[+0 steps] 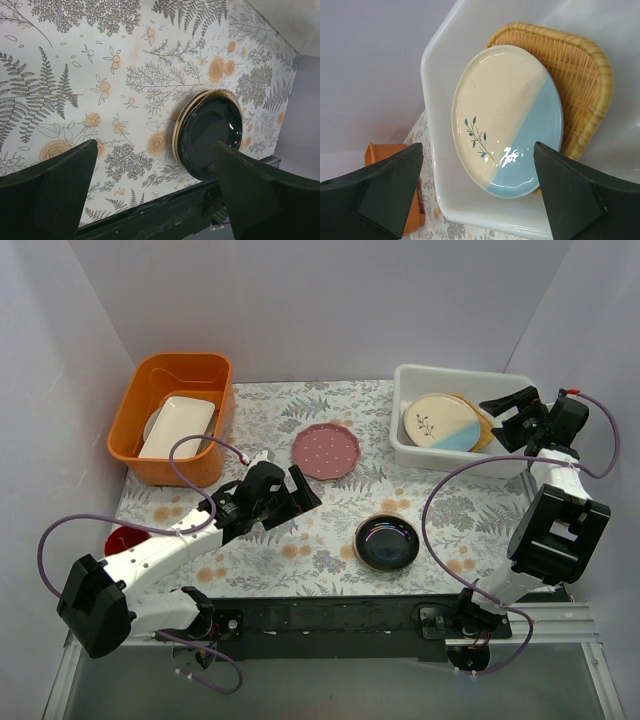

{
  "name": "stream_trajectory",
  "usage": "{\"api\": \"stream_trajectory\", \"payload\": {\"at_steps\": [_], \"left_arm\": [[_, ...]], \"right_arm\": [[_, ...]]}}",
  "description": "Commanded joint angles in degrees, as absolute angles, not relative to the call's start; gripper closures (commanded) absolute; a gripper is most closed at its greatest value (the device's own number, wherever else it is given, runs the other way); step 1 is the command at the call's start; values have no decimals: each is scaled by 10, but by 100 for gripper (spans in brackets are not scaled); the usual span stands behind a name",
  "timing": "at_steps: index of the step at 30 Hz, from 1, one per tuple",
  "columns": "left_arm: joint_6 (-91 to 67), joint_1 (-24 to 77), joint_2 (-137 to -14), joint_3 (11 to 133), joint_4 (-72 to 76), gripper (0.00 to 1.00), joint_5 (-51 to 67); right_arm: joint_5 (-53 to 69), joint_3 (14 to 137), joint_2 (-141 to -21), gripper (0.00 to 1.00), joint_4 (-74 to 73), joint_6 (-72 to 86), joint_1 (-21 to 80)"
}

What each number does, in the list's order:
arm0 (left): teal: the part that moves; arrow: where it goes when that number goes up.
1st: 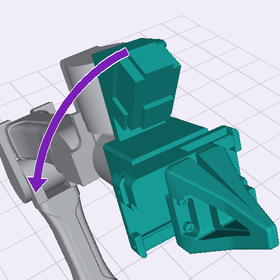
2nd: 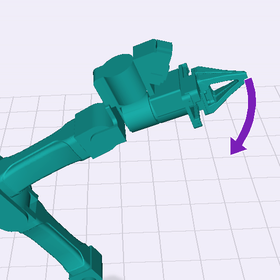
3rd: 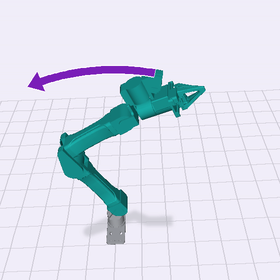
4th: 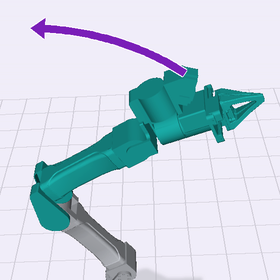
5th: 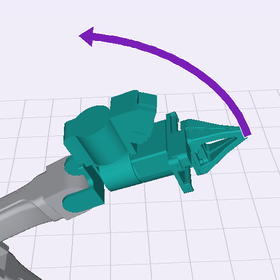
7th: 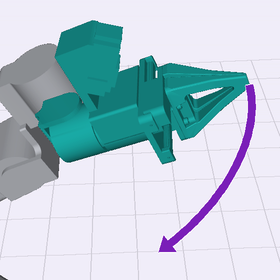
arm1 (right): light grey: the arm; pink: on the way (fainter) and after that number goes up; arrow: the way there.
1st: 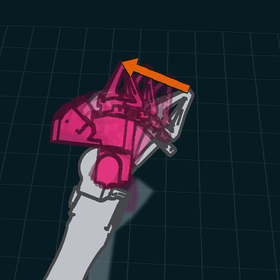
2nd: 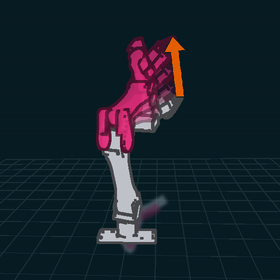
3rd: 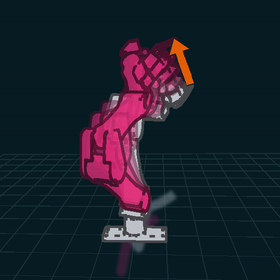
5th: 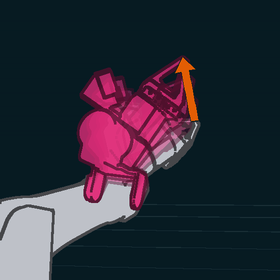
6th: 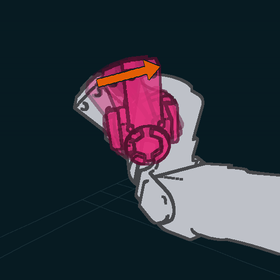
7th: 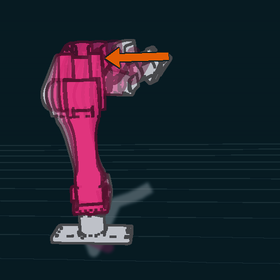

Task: Place the plates into the plastic bin on the countertop
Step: Place the plate in the plastic bin.

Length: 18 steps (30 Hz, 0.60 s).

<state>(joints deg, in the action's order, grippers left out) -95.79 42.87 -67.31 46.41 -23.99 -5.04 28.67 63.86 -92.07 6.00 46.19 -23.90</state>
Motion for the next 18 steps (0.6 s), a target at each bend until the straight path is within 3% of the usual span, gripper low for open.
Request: {"api": "stream_trajectory", "payload": {"at_steps": [1,18], "left_arm": [[-954,431,-647,459,-240,2,-54],[-948,416,-755,529,-224,2,-36]], "right_arm": [[289,635,-899,2,66,456,-242],[359,594,-791,2,39,418,-164]]}}
